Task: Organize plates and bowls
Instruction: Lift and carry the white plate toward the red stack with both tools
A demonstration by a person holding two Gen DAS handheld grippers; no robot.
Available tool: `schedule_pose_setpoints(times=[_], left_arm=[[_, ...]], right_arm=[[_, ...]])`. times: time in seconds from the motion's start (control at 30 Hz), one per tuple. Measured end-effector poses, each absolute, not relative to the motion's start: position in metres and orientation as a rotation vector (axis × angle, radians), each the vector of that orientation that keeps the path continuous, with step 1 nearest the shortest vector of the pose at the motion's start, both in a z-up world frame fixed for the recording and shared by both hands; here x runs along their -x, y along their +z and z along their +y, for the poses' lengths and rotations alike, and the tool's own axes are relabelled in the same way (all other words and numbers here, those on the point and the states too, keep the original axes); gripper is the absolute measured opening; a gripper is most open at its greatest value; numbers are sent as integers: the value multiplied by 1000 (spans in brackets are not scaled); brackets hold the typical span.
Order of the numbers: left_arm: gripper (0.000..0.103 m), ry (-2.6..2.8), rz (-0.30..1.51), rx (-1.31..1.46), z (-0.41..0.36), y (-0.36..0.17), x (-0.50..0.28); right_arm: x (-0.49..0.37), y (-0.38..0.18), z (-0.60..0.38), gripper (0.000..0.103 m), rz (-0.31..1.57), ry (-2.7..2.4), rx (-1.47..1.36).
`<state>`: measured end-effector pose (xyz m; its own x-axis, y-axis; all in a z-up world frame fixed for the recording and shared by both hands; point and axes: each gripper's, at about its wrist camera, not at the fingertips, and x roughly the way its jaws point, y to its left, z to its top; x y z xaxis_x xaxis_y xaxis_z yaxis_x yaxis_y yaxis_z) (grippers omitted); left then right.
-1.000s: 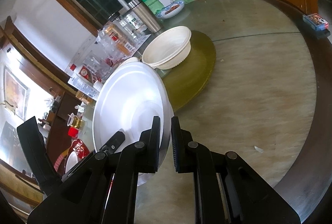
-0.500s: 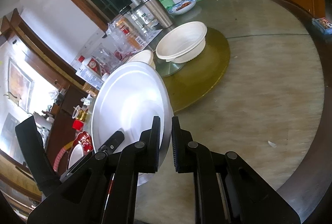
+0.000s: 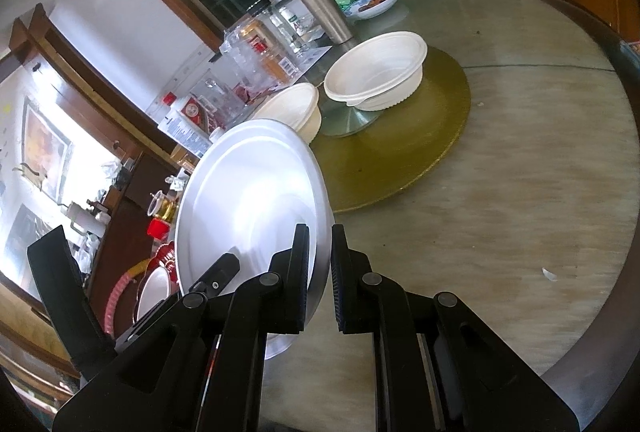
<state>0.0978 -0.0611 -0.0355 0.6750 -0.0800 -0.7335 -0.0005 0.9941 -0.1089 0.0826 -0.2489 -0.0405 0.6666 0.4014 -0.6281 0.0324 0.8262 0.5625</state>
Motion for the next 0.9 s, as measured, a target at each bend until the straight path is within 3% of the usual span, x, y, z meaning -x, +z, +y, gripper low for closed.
schedule_pose_setpoints(times=[0.9], left_arm=[[16,-1,782,131,-35,-25,-84]], right_arm=[[-84,-30,-221,10,813,277,-538]])
